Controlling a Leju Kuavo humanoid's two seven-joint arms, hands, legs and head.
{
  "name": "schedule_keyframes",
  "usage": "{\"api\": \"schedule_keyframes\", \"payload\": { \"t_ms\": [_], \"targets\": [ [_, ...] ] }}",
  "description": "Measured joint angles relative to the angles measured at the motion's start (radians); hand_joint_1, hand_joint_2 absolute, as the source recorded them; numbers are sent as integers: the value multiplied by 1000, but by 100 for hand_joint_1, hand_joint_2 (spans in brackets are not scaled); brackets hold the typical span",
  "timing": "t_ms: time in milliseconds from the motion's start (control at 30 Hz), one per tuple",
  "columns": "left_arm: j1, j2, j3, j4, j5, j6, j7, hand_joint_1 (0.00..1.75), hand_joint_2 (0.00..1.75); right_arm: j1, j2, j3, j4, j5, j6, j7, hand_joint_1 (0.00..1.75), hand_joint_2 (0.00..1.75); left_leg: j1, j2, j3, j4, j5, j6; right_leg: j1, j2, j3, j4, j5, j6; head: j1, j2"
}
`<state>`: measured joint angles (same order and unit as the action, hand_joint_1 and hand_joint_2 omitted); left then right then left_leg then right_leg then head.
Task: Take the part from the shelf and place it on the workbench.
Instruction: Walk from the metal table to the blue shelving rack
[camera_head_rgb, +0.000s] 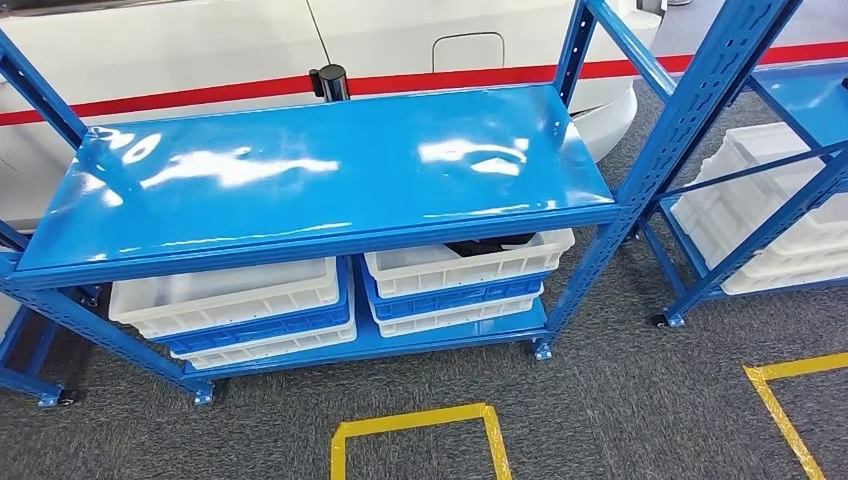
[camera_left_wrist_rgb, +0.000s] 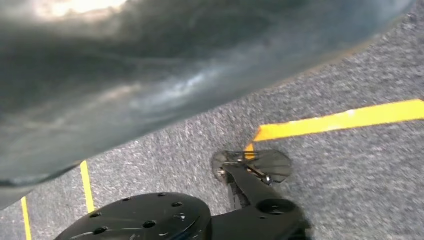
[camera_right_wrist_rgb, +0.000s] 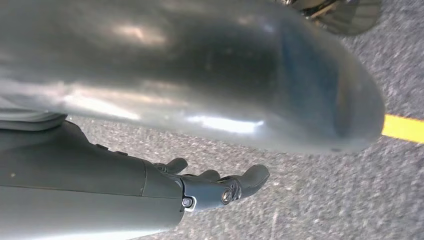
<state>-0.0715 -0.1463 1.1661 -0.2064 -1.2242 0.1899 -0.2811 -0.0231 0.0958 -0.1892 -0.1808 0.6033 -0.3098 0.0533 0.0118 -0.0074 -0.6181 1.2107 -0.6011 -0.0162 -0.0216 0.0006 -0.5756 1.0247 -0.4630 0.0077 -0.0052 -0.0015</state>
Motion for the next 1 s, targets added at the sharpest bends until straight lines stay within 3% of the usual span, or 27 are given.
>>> {"api": "schedule_keyframes", "payload": {
  "t_ms": [67,100,167,233,267,400,467,533,567,600,633,700,767,833,900,933,1000],
  "targets": [
    [1,0,0,0,0,0,0,0,0,0,1,0,0,0,4,-2,0,0,1,1,-63,99,-24,-3,3,0,10,0,-7,-7,0,0],
    [2,0,0,0,0,0,0,0,0,1,1,0,0,0,5,-2,0,0,1,2,-71,97,-6,-3,4,2,15,0,-10,-9,0,0],
    [3,1,0,0,0,0,0,0,0,2,2,0,0,-1,9,-2,0,0,3,3,-36,-7,74,0,4,6,29,0,-19,-5,0,0],
    [1,2,0,0,0,0,0,0,0,3,3,0,0,-2,12,-3,0,0,1,4,13,-123,127,7,10,8,36,2,-30,5,0,0],
    [0,2,0,0,0,0,0,0,0,3,3,0,0,-2,12,-3,0,0,-1,3,25,-151,133,11,12,9,37,1,-35,10,0,0],
    [0,2,1,0,0,0,0,0,0,0,4,0,0,-2,13,-3,0,0,-4,2,33,-170,132,35,11,7,33,10,-48,30,0,0],
    [0,2,1,0,0,1,0,0,0,-1,4,0,0,-2,13,-4,0,0,0,3,38,-177,134,45,10,5,-8,91,-84,30,2,0],
    [-1,2,1,0,0,1,0,0,0,0,5,0,0,-1,13,-4,0,0,0,3,39,-177,131,50,8,5,-85,220,-130,28,2,0],
    [-1,2,1,0,0,1,0,0,0,1,5,0,0,-1,13,-4,0,0,0,2,40,-177,128,51,7,5,-115,262,-138,32,2,0],
    [0,2,1,0,0,1,0,0,0,2,5,0,0,-1,13,-4,0,0,1,1,42,-177,126,51,5,5,-127,268,-129,40,2,0],
    [0,2,1,0,0,1,0,0,0,3,5,0,0,0,13,-4,0,0,2,0,46,-177,123,49,3,5,-119,235,-104,51,2,0],
    [0,1,1,0,0,1,0,0,0,3,5,0,0,1,13,-4,0,0,2,-3,55,-177,115,40,0,2,-65,100,-37,68,3,0],
    [0,2,1,0,0,1,0,0,0,1,6,0,0,4,13,-4,0,0,-2,-4,63,-177,105,28,3,0,-24,14,0,60,2,0],
    [-1,2,1,0,0,2,0,0,0,0,8,0,0,6,13,-2,0,0,-3,-4,69,-181,100,17,7,1,-15,4,6,40,2,0],
    [-1,2,1,0,0,2,0,0,0,1,8,0,0,8,13,0,0,0,1,-1,72,-171,91,8,1,2,-9,1,6,24,1,0],
    [-1,2,1,0,0,2,0,0,0,1,7,0,0,8,13,0,0,0,2,0,62,-143,74,4,-2,2,-3,-1,5,16,0,0],
    [-1,2,1,0,0,2,0,0,0,1,7,0,0,10,13,0,0,0,3,2,8,-27,18,-1,-2,0,6,-3,0,2,-3,0]
  ]
}}
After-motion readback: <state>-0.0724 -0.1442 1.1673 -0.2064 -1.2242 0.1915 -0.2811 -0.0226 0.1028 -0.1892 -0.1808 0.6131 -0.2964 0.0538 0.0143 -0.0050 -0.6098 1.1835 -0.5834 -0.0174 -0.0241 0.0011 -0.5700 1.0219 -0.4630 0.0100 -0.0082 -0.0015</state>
